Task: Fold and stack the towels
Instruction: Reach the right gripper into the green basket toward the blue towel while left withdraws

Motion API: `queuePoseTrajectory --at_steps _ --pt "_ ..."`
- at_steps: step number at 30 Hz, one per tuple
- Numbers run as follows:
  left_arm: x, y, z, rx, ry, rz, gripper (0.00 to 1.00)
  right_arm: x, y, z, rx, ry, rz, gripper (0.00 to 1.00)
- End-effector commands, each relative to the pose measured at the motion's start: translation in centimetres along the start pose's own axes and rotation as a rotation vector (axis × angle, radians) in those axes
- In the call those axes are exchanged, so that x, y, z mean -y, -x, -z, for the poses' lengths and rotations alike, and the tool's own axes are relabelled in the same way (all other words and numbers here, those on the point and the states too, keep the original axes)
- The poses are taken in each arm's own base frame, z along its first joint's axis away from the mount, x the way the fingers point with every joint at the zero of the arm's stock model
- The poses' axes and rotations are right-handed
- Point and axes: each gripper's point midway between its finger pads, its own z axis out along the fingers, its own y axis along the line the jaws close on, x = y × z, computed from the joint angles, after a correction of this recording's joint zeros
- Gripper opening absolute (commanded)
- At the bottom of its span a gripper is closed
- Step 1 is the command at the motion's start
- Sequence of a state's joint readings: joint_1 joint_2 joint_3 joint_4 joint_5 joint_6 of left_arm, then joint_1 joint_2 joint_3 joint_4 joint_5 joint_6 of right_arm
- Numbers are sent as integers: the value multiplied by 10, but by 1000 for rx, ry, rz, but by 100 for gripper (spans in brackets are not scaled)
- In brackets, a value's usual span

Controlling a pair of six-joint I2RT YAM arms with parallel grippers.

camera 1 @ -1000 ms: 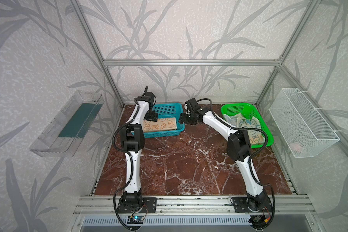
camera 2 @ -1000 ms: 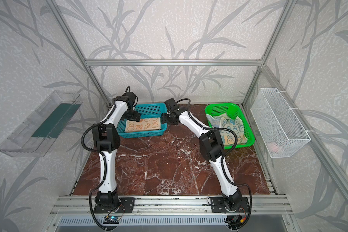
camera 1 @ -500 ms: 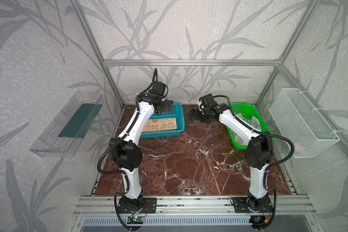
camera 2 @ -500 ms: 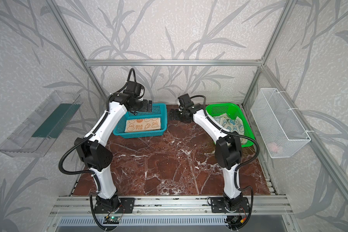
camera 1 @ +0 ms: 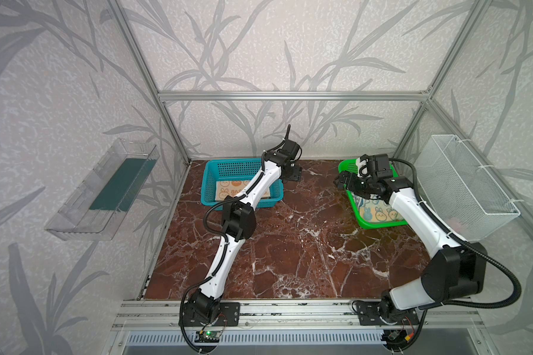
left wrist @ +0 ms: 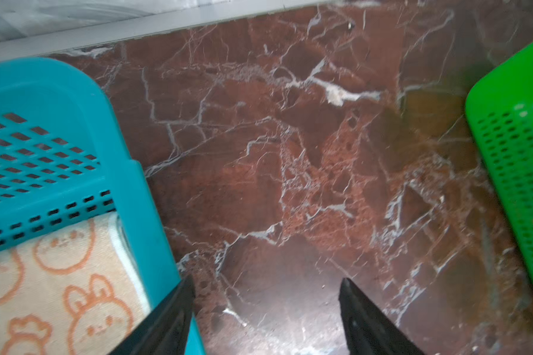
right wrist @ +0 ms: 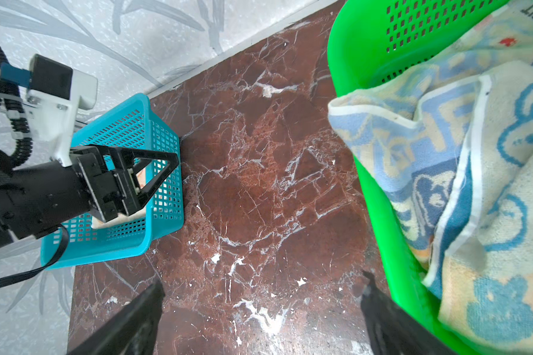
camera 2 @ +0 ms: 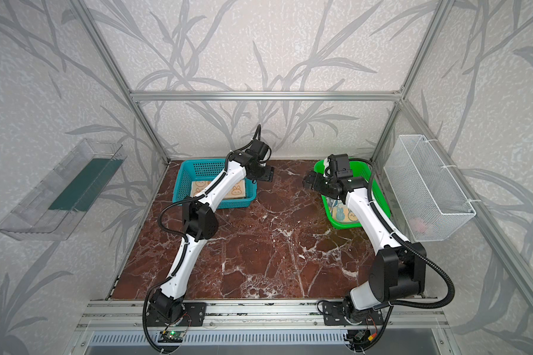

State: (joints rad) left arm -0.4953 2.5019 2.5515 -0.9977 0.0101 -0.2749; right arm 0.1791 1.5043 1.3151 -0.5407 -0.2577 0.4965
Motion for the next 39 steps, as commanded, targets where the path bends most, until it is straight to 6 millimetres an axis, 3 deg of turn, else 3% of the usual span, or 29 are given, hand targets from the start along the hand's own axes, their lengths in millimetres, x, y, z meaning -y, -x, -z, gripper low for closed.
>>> queuePoseTrajectory --at_steps 1,6,13,16,25,39 --pt "-22 -19 -5 -76 73 9 59 -4 -2 -2 5 41 22 99" --pt "-32 -29 1 -109 112 -7 54 -4 -8 -14 -28 61 5 99" --pt "-33 -5 39 -20 124 -41 54 -7 -12 -18 -50 77 -3 99" --pt "-40 -4 48 -13 156 -54 54 -6 -12 -17 -49 75 0 99" --pt "-64 -24 47 -81 272 -38 48 -13 -18 -21 -66 89 6 99" --pt "-79 -48 11 -182 294 -27 41 -16 -23 -21 -67 96 12 99"
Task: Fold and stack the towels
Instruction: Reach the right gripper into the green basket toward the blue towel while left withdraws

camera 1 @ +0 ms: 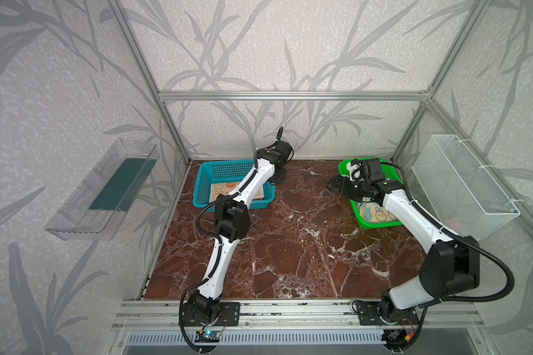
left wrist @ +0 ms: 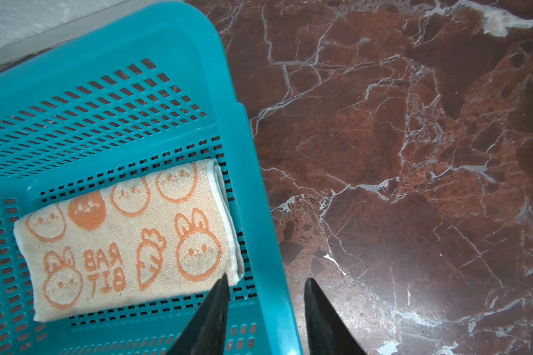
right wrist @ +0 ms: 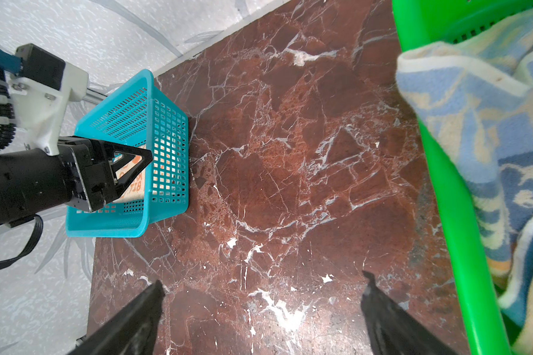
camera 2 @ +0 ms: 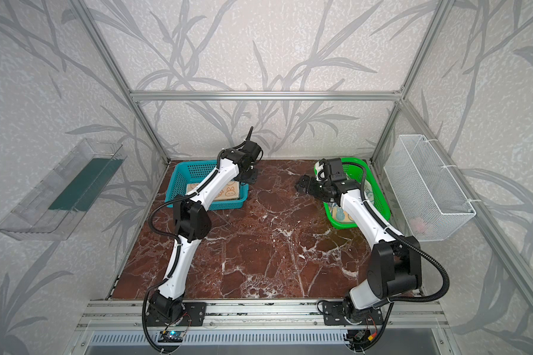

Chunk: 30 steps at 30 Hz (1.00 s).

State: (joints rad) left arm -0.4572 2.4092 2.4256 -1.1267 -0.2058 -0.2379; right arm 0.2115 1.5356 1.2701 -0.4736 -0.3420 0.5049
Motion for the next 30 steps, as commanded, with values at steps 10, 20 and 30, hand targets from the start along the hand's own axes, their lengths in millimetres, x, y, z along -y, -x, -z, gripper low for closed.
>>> queuePoseTrajectory --at_steps 10,20,30 --pt "-24 -27 -25 -125 51 -17 28 -2 -5 -5 -8 13 -3 99" --pt "-81 -37 -36 -189 104 -40 22 -5 -7 -9 -10 16 -1 99" --pt "-105 -35 -44 -181 79 104 22 -17 -16 -22 -35 25 20 99"
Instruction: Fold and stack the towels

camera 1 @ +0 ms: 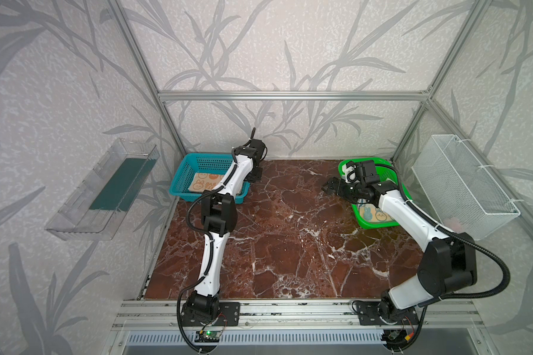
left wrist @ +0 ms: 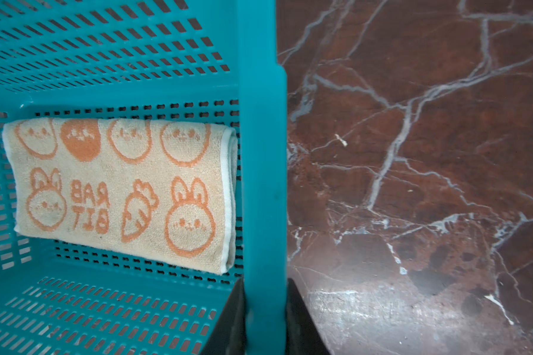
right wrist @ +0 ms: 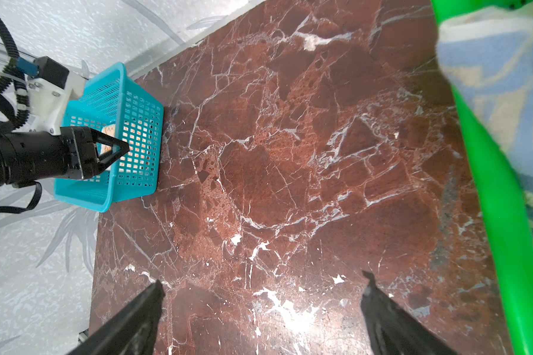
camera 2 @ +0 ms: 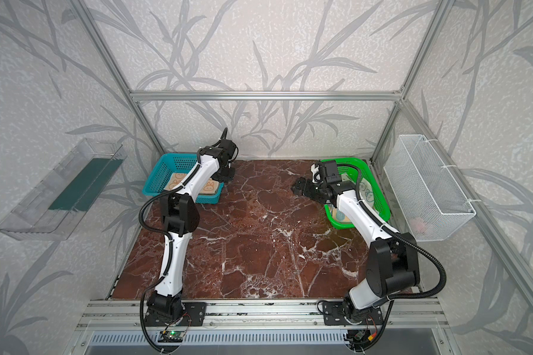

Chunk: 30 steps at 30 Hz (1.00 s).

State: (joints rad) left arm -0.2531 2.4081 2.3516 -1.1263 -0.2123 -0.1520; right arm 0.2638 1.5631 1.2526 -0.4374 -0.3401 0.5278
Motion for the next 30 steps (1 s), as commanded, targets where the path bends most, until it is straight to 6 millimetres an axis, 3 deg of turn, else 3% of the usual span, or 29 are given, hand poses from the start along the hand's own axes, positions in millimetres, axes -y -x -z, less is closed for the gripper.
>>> queuePoseTrajectory --at_steps 1,6,7,10,12,20,26,30 --pt "4 -20 -9 -77 -20 26 22 -7 -2 -6 -3 6 13 99" --pt "7 -19 -11 -85 -32 32 22 -9 -3 -2 -3 1 28 99" --pt "6 -19 -10 -85 -31 31 29 -9 -3 -1 -3 -1 30 99" --pt "2 -18 -6 -75 -11 18 59 -11 -1 0 2 3 35 99" --pt "-2 -13 2 -53 4 15 98 -13 -1 1 4 6 38 99" --pt "-9 10 56 68 -15 27 99 -18 8 19 29 -14 73 99" --pt "20 20 112 192 -44 -51 99 3 23 49 94 -116 77 99" --pt "58 24 155 317 7 -192 99 28 30 69 130 -195 59 99"
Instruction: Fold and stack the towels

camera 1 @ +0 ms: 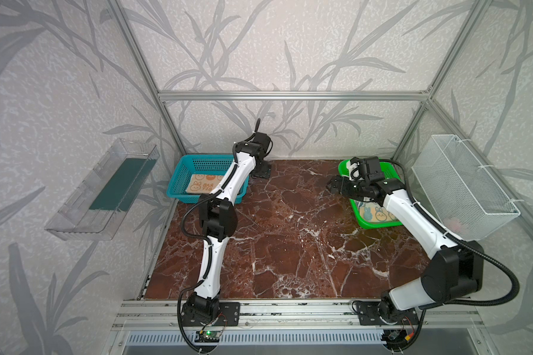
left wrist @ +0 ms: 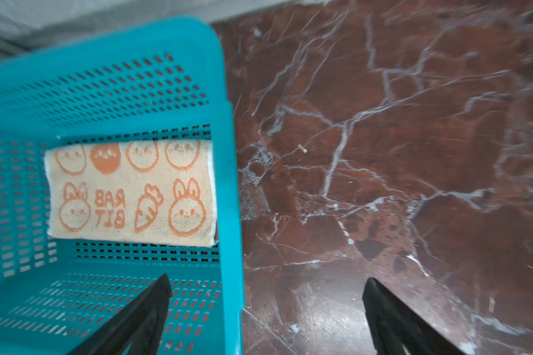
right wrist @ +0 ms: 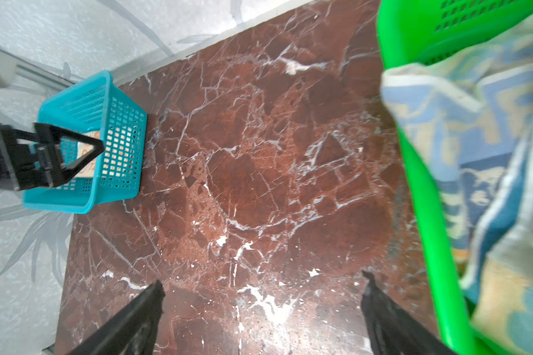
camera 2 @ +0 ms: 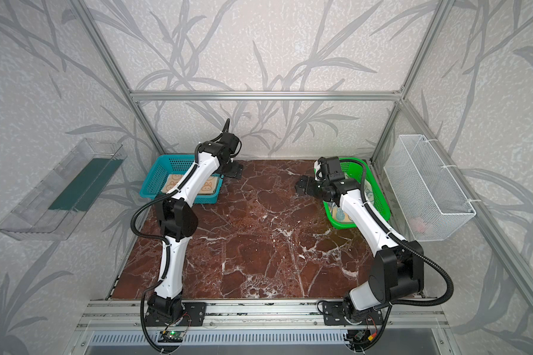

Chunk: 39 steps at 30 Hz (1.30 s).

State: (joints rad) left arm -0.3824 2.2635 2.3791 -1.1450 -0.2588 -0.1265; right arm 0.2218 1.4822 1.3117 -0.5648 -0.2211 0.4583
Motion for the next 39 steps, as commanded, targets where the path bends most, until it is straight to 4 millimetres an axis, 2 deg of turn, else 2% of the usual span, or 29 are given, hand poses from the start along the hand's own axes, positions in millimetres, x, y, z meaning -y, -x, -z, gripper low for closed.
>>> queuePoseTrajectory --at_steps 1,4,7,9,11,14,15,17,19,24,27,30,39 --pt "32 24 67 171 47 -152 99 26 12 27 51 -104 16 99" --pt "74 33 94 277 107 -310 99 49 17 31 78 -167 4 99" --pt "115 36 109 358 162 -429 99 67 25 26 84 -199 -10 99" --pt "139 35 110 391 189 -474 99 73 31 18 82 -201 -6 99" --pt "153 36 110 425 237 -451 99 80 36 5 65 -216 4 99" --pt "174 31 103 433 212 -454 99 89 41 -17 24 -231 13 99" --pt "177 30 101 432 203 -444 99 91 43 -22 17 -230 12 100" --pt "184 26 94 423 173 -433 99 98 42 -46 -23 -221 5 95" --pt "191 23 87 411 149 -434 99 99 44 -61 -60 -204 7 91" --pt "196 15 75 387 147 -444 99 103 52 -92 -103 -187 0 78" --pt "197 12 70 378 151 -451 99 103 55 -101 -112 -178 -7 70" --pt "198 9 66 369 151 -457 99 101 57 -105 -115 -164 -4 57" --pt "198 8 70 373 123 -437 99 101 62 -103 -103 -175 2 25"
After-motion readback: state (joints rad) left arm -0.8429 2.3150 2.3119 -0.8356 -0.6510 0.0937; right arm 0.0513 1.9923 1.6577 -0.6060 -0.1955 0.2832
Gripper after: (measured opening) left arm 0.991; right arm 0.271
